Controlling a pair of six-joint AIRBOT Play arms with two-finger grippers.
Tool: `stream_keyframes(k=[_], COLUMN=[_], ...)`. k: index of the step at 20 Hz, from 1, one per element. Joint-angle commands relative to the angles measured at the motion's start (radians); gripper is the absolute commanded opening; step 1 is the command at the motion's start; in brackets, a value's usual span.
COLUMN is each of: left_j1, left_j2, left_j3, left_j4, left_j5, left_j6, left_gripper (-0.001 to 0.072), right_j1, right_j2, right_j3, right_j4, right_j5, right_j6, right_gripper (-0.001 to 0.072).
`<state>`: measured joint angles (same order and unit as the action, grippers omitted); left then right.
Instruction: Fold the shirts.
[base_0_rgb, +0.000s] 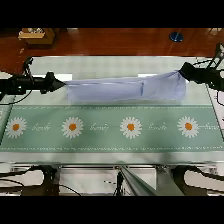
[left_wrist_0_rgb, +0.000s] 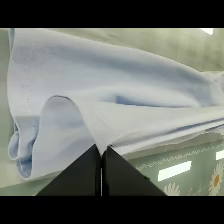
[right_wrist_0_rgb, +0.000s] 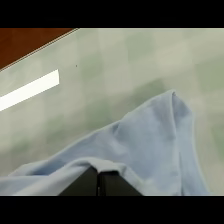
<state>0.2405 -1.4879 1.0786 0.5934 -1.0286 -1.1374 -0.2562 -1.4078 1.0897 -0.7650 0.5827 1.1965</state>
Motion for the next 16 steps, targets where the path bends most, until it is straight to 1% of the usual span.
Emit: stream_keyframes(k=[1, 3, 8, 9, 11, 12, 13, 14, 15, 16], left_j1=[-0.003, -0.004, -0.023, -0.025, -0.023, -0.018, -0.011, -0.002, 0.011, 0.021], left_j2=[-0.125, -0.166, -0.21, -0.21, -0.21, -0.209, -0.206, -0.202, -0.197, -0.192], left_j3=[0.044, 0.044, 0.049, 0.053, 0.077, 0.098, 0.124, 0.15, 0.179, 0.204], left_j4=[0.0, 0.0, 0.0, -0.002, -0.003, -0.002, -0.002, -0.002, 0.0, 0.001], left_j5=[0.0, 0.006, 0.06, 0.072, 0.076, 0.076, 0.072, 0.061, 0.043, 0.019], left_j6=[0.0, 0.0, 0.0, 0.0, 0.0, 0.0, 0.0, 0.0, 0.0, 0.0], left_gripper=[0.0023, 0.0023, 0.0034, 0.0093, 0.0389, 0.0504, 0.0558, 0.0583, 0.0617, 0.0617], right_j1=[0.005, 0.005, 0.005, 0.005, 0.003, -0.002, -0.011, -0.023, -0.038, -0.059], right_j2=[-0.103, -0.136, -0.202, -0.201, -0.184, -0.164, -0.14, -0.109, -0.08, -0.051], right_j3=[0.036, 0.037, 0.037, 0.037, 0.042, 0.052, 0.065, 0.08, 0.095, 0.114], right_j4=[-0.002, -0.003, -0.001, 0.0, 0.004, -0.005, -0.012, -0.035, -0.071, -0.127], right_j5=[-0.079, -0.122, -0.106, -0.109, -0.108, -0.1, -0.091, -0.085, -0.077, -0.058], right_j6=[-0.001, -0.001, -0.002, -0.002, -0.009, -0.018, -0.029, -0.029, -0.029, -0.026], right_gripper=[0.0017, 0.0017, 0.0021, 0.0062, 0.0245, 0.0304, 0.0347, 0.0405, 0.0431, 0.0434])
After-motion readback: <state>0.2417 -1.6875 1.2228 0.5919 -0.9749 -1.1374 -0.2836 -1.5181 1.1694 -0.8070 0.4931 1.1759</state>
